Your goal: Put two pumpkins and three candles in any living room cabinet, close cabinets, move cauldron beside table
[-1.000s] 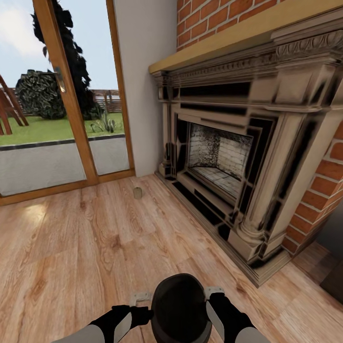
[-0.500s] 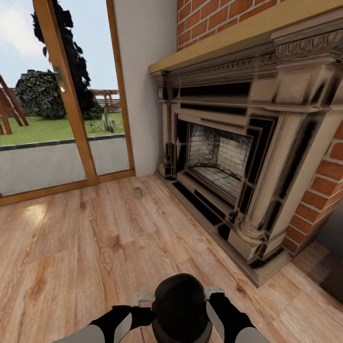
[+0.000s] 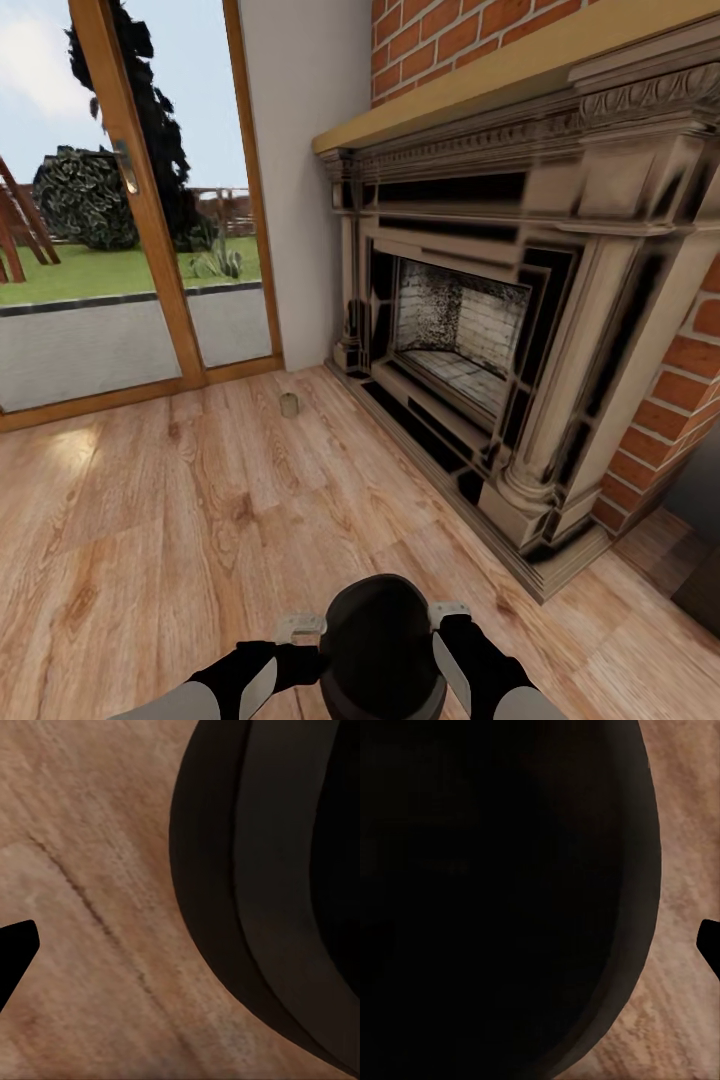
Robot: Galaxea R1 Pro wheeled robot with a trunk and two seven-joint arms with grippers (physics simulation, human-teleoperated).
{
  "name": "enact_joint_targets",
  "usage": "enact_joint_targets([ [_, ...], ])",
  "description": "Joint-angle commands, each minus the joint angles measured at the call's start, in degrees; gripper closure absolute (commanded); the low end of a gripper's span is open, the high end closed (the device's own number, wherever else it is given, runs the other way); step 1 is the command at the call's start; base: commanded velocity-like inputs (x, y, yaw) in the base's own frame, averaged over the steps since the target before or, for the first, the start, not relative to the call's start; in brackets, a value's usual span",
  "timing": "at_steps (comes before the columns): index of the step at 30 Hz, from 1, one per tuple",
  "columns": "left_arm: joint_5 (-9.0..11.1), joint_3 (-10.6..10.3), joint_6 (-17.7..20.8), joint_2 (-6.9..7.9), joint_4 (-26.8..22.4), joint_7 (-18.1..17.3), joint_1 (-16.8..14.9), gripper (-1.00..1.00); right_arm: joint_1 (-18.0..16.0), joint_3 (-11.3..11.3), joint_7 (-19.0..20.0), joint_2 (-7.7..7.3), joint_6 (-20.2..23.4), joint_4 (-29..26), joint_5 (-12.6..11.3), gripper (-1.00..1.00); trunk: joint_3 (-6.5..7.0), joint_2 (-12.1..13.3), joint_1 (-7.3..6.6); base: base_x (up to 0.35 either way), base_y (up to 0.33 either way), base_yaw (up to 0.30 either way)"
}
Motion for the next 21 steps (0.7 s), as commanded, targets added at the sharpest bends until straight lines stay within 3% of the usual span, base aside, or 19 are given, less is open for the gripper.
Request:
enact_joint_targets([
  [1, 0.89, -0.23, 0.36, 0.01, -0.13, -0.26, -0.01, -1.0, -0.01, 0.06, -0.23, 0.01, 0.32, -0.09, -0.05, -1.0, -0.05, -0.02, -0.01, 0.0, 0.0, 0.0],
  [8, 0.88, -0.23, 0.29, -0.07, -0.13, -0.96, -0.01, -1.0, -0.01, 0.06, -0.24, 0.07, 0.32, -0.08, -0.05, -1.0, -0.05, -0.02, -0.01, 0.0, 0.0, 0.0],
  [14, 0.88, -0.46, 0.12, -0.09, -0.13, -6.54, -0.01, -1.0, -0.01, 0.06, -0.21, 0.1, 0.3, -0.08, -0.05, -1.0, -0.05, -0.02, -0.01, 0.0, 0.0, 0.0],
  [21, 0.88, -0.55, 0.06, -0.08, -0.13, -8.15, -0.01, -1.0, -0.01, 0.07, -0.21, 0.1, 0.28, -0.08, -0.05, -1.0, -0.05, -0.02, -0.01, 0.0, 0.0, 0.0],
])
